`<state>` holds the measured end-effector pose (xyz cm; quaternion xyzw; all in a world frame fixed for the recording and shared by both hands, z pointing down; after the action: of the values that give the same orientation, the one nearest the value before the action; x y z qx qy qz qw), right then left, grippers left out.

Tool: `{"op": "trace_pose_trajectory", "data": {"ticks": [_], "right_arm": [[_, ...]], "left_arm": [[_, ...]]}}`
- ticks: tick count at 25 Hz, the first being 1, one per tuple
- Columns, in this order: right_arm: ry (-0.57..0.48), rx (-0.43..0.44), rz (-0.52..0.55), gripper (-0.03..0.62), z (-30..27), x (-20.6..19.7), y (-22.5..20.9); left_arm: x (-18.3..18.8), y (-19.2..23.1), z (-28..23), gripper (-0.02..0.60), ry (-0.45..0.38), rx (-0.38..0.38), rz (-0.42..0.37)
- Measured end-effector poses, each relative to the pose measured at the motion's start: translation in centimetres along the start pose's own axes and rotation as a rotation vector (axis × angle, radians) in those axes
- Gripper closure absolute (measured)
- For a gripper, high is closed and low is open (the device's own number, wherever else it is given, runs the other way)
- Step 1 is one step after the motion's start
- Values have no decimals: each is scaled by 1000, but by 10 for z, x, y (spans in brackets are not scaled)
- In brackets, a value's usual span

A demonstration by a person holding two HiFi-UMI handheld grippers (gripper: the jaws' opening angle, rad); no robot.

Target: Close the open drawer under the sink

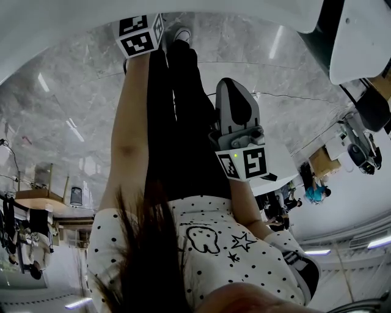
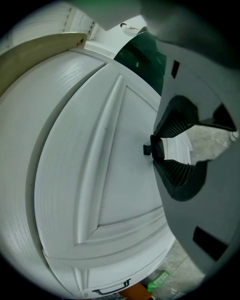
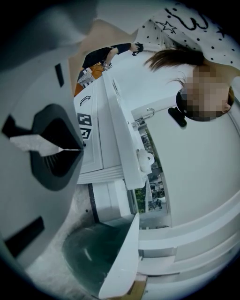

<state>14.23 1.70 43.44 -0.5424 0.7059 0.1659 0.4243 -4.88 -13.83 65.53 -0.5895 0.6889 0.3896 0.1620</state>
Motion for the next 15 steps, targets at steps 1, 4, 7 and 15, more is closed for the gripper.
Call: {"op": "trace_pose_trajectory", "data": {"ticks": [1,4,7,15], "right_arm": [[-2,2,3,579,1,1,-1],[-6,16,10,579,3,3,-4],[-7,37,17,579,2,2,-8],[-19,93,46,579,6,9,-17]], "left_arm": [[1,0,3,443,2,7,-3],[5,-2,12,443,-12,23,-1],[7,-3,23,445,-47,36,1],[14,-14,52,531,-122,76,-17]]}}
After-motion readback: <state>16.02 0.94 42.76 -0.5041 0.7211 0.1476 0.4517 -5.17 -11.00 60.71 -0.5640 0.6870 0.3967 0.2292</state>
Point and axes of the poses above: the fingertips, and each gripper's own axes: z backward along the fingers, y to its left, x out of its top, the point moved 6 cm from there along z, backward along the fingers, and after that the axes turned 4 degrees about z, right-handed, at the moved point
